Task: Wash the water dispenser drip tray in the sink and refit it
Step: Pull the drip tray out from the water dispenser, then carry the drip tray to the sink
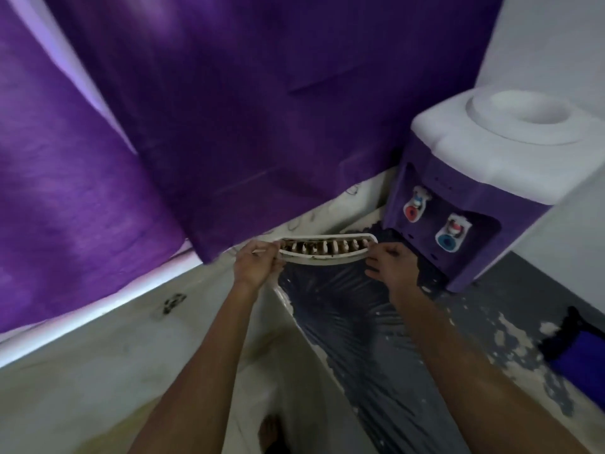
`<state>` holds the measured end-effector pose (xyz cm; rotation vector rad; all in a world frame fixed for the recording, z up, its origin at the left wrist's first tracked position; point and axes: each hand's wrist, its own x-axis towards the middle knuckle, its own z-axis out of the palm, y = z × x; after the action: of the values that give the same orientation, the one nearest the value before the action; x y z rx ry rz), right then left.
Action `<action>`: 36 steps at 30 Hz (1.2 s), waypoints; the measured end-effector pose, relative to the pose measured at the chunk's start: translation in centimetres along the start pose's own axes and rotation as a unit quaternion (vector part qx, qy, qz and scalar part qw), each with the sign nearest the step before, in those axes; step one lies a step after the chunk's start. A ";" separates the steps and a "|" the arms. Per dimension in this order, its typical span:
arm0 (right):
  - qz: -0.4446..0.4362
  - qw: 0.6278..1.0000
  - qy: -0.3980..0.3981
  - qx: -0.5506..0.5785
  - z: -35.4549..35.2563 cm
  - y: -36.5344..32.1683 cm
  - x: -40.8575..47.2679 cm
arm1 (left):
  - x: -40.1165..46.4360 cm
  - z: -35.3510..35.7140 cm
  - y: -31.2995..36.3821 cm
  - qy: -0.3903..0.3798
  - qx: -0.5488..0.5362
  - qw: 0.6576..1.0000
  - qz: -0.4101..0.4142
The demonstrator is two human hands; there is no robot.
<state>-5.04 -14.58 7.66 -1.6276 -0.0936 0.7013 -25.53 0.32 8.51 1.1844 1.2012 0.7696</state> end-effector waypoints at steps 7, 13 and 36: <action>-0.014 0.994 -0.108 -0.029 6.5 -0.4 -4.4 | -3.1 -9.1 0.4 0.096 -0.049 0.994 -0.002; -0.033 0.982 -0.178 -0.046 12.4 -1.1 -10.0 | -7.2 -17.0 1.9 0.163 -0.070 0.983 0.039; -0.033 0.889 -0.450 -0.079 28.2 6.8 -45.0 | -34.9 -49.0 -1.8 0.416 -0.137 0.897 0.063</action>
<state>-57.44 -11.34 18.20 -1.3148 -0.8926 1.3771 -81.37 -19.38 19.54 0.6920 1.6327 1.5868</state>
